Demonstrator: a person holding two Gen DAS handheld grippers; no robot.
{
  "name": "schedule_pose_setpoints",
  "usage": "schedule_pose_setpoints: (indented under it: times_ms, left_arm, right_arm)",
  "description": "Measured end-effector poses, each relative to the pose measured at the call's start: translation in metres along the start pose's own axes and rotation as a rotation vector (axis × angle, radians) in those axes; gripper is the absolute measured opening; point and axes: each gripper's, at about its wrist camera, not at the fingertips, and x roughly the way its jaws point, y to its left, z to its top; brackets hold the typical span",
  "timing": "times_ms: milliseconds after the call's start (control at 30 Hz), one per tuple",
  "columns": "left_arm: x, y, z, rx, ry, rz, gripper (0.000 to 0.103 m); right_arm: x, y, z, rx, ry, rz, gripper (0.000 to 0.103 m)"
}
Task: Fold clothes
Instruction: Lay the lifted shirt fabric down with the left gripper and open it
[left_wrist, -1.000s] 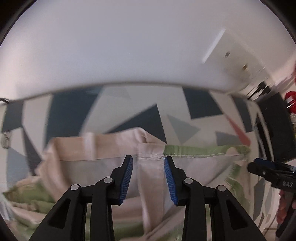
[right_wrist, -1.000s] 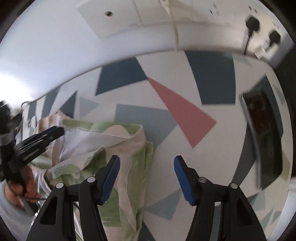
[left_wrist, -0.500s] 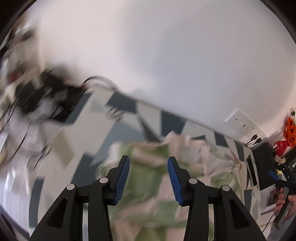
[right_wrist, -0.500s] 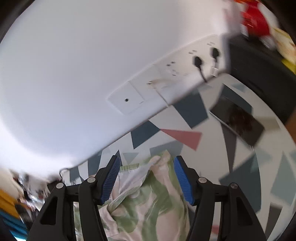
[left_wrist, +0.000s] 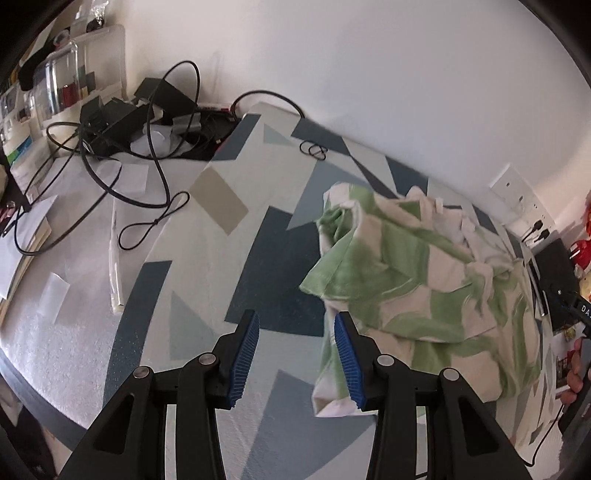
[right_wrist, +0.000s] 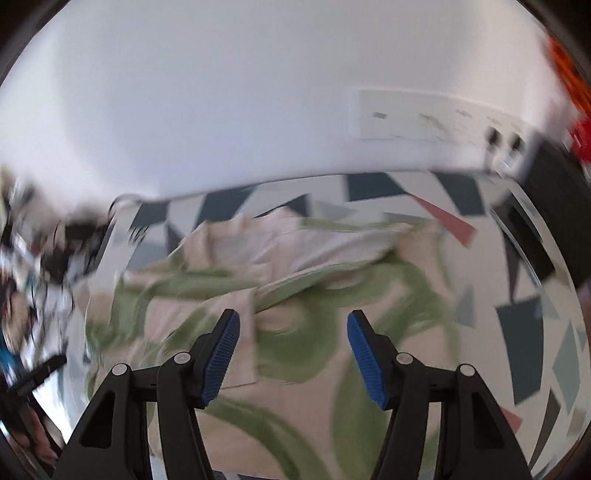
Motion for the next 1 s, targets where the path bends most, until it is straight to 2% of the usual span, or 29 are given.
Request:
schedule_pose_setpoints:
  times_ms: [133,267,467,600,667,700,833,900,1000]
  left_arm:
    - [0.01,0.002,0.001,0.016,0.03,-0.05,0.042]
    - [0.027,-0.003,0.012,0.024,0.065,-0.094,0.042]
    - [0.058,-0.005,0.034,-0.017,0.125,-0.131,0.042]
    - [0.069,-0.004,0.047,-0.019,0.136,-0.113,0.042]
    - [0.065,-0.001,0.053,-0.015,0.121,-0.134,0.042]
    - [0.06,0.0,0.056,-0.004,0.105,-0.145,0.042]
    - [0.05,-0.011,0.061,0.172,0.019,-0.133,0.042]
    - [0.058,-0.017,0.058,0.242,0.036,-0.135,0.042]
    - [0.073,-0.029,0.055,0.295,0.081,-0.144,0.042]
  right_arm:
    - [0.007,0.03,-0.012,-0.103,0.005,0.021,0.064]
    - [0.01,0.039,-0.025,-0.149,0.019,0.047,0.064]
    - [0.023,0.023,-0.04,-0.073,0.093,0.077,0.064]
    - [0.032,0.015,-0.043,-0.058,0.119,0.081,0.064]
    - [0.037,0.011,-0.041,-0.056,0.128,0.089,0.064]
    - [0.038,0.009,-0.04,-0.058,0.131,0.093,0.064]
    - [0.047,0.0,-0.034,-0.063,0.137,0.105,0.064]
    - [0.053,-0.004,-0.033,-0.047,0.139,0.119,0.064]
    - [0.061,-0.007,-0.034,-0.021,0.149,0.135,0.064]
